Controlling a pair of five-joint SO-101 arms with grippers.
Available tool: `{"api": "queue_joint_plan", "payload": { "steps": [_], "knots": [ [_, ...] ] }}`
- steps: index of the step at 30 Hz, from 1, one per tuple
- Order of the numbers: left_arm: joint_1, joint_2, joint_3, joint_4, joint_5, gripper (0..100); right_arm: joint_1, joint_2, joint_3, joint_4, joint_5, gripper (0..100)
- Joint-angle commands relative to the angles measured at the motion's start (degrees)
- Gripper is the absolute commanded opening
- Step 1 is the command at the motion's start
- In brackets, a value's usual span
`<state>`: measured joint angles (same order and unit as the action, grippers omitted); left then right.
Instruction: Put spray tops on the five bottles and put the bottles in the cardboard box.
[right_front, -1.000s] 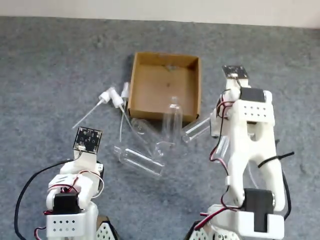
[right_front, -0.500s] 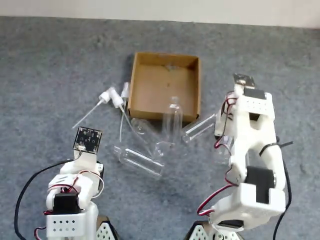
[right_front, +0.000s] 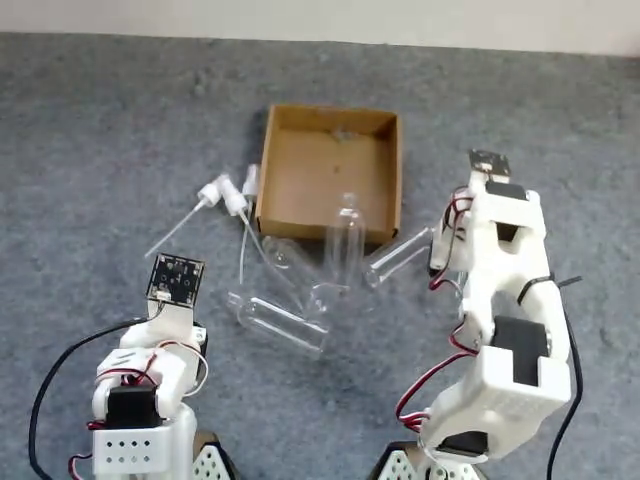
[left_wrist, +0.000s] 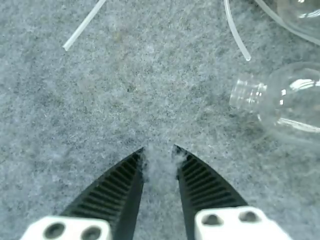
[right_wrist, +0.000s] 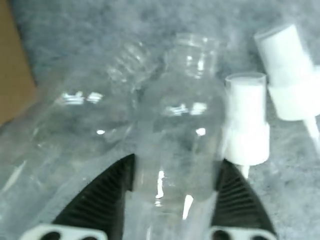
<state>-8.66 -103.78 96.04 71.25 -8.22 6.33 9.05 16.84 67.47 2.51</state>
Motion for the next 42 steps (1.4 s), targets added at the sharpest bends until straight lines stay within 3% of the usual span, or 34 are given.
{"api": "queue_joint_plan", "payload": {
  "steps": [1, 10, 18, 20, 24, 27, 34, 37, 42],
  "knots": [
    [0.84, -0.4, 1.1, 0.26, 0.53, 5, 0.4, -0.84, -3.03, 1.89, 0.53, 4.3],
    [0.84, -0.4, 1.1, 0.26, 0.53, 5, 5.05, -9.01, -16.75, 16.57, 11.25, 4.0],
    [-0.22, -0.57, 1.1, -0.79, 0.26, 5, 22.73, -7.25, -20.79, 18.68, 36.13, 4.0],
    [-3.3, -0.66, 1.1, -4.4, -3.25, 5, 27.12, -5.58, -20.79, 16.13, 40.26, 4.0],
    [-9.89, -0.75, 1.1, -12.22, -18.99, 5, 32.75, -1.89, -21.05, 9.98, 44.4, 4.0],
    [-11.38, -0.57, 0.13, -16.79, -21.1, 5, 34.95, 1.45, -21.14, 7.87, 46.68, 4.0],
    [-11.03, 3.74, -20.35, -6.86, -22.86, 12, 35.47, 8.57, -21.23, 4.0, 47.21, 4.0],
    [-10.95, 15.96, -32.75, -3.08, -22.95, 11, 35.56, 9.27, -21.23, 2.42, 48.44, 4.0],
    [-9.8, 47.6, -52.97, 1.05, -22.95, 11, 35.74, 9.54, -21.23, 2.07, 52.84, 4.0]
  ]
}}
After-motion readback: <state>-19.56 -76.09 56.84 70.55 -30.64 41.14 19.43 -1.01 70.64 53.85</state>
